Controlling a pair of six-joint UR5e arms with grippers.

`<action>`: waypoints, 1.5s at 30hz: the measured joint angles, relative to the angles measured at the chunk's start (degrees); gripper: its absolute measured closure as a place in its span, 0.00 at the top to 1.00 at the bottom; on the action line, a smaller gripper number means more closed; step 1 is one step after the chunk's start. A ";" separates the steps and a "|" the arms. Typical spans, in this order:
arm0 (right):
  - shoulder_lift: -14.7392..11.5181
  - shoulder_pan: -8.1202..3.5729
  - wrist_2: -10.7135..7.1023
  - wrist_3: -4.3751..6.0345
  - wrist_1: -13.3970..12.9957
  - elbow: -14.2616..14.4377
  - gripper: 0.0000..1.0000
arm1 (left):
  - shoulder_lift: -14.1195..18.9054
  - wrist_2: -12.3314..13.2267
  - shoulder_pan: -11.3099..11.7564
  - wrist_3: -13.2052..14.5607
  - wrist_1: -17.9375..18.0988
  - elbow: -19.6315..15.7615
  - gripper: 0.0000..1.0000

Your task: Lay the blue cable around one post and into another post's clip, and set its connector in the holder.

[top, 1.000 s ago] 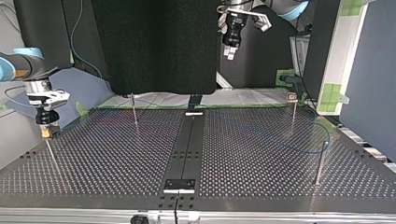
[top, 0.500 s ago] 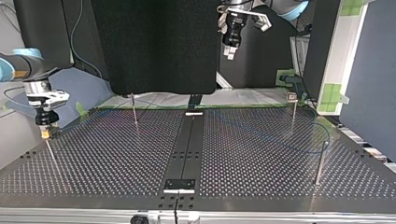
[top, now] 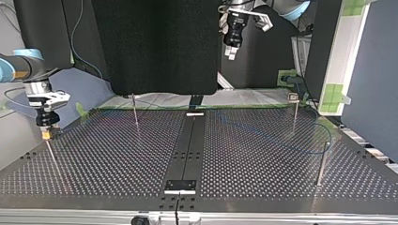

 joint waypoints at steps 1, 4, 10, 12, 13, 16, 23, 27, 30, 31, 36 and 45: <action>0.00 -0.02 0.00 0.00 -0.04 0.00 0.00 | 0.00 0.00 0.00 0.00 -0.01 0.01 1.00; 0.03 -0.07 0.04 0.01 -0.16 -0.02 0.00 | -0.01 0.00 0.00 0.00 0.00 0.01 1.00; 0.01 0.16 0.49 0.02 0.02 -0.02 0.00 | -0.02 0.00 0.00 0.00 0.03 0.02 1.00; 0.00 0.30 0.68 0.02 0.10 -0.02 0.00 | -0.03 0.00 0.00 -0.02 0.04 0.01 1.00; 0.00 0.36 0.75 0.02 0.15 -0.02 0.00 | -0.02 0.00 0.00 -0.03 0.04 0.01 1.00; -0.03 0.50 0.88 -0.05 0.42 -0.03 0.00 | 0.00 0.00 0.00 -0.07 0.05 0.00 1.00; -0.01 0.67 1.06 0.01 0.49 -0.01 0.00 | 0.00 0.00 0.14 -0.08 0.04 0.01 1.00; 0.00 0.73 1.18 0.02 0.44 -0.01 0.00 | 0.01 0.00 0.16 -0.08 0.03 0.02 1.00; 0.00 0.77 1.20 0.03 0.46 -0.01 0.00 | 0.01 0.00 0.18 -0.08 0.02 0.04 1.00; 0.00 0.78 1.19 0.04 0.47 0.00 0.00 | 0.01 0.00 0.18 -0.08 0.01 0.04 1.00; -0.01 0.84 1.44 0.16 0.52 -0.01 0.00 | 0.01 0.00 0.18 -0.08 0.04 0.03 1.00; 0.04 0.85 4.34 0.33 0.58 0.01 0.91 | 0.01 0.00 0.20 -0.09 0.02 0.00 1.00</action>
